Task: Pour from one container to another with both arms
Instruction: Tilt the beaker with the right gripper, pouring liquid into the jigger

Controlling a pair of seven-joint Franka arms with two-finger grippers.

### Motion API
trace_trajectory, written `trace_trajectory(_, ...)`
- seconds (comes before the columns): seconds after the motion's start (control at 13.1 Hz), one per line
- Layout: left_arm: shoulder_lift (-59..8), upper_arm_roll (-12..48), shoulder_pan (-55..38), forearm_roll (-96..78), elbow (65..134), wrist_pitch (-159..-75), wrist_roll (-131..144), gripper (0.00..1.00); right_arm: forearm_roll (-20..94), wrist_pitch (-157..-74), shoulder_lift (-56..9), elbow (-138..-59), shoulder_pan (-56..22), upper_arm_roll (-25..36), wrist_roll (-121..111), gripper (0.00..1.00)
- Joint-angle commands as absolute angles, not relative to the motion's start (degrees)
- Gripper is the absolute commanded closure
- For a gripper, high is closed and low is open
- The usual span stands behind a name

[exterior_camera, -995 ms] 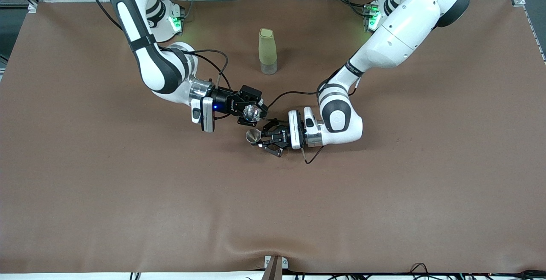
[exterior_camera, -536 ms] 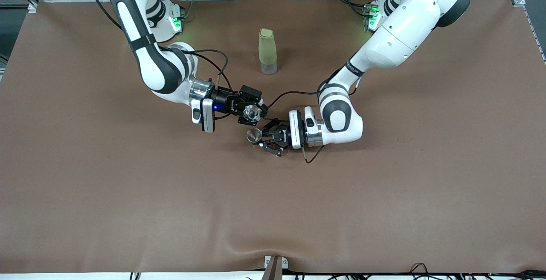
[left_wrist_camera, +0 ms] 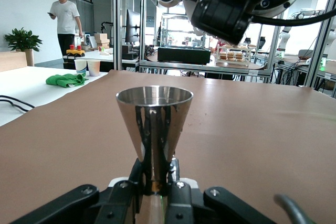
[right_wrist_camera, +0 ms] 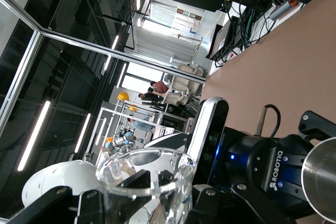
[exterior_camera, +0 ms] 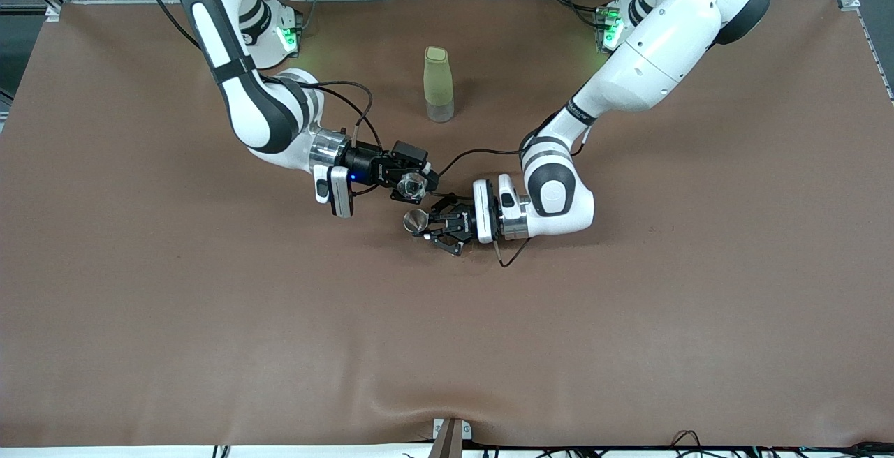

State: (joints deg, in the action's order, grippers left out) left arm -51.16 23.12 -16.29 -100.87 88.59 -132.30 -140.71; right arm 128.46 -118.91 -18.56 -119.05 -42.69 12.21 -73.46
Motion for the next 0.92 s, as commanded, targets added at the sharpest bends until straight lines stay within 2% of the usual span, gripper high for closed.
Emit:
trace_trajectory(0.0,-49.7,23.4,-16.0,-102.8,89.5,-131.7,-142.7,1.00,127.7,-119.4,-17.9,-118.2,-42.8,12.0,-69.4,1.00)
trace_trajectory(0.84,-49.0,23.9,-15.3,-102.8,90.0,-130.2,-142.5,1.00,127.7,-119.1,-18.4,-117.9,-42.8,12.0,-59.8,1.00)
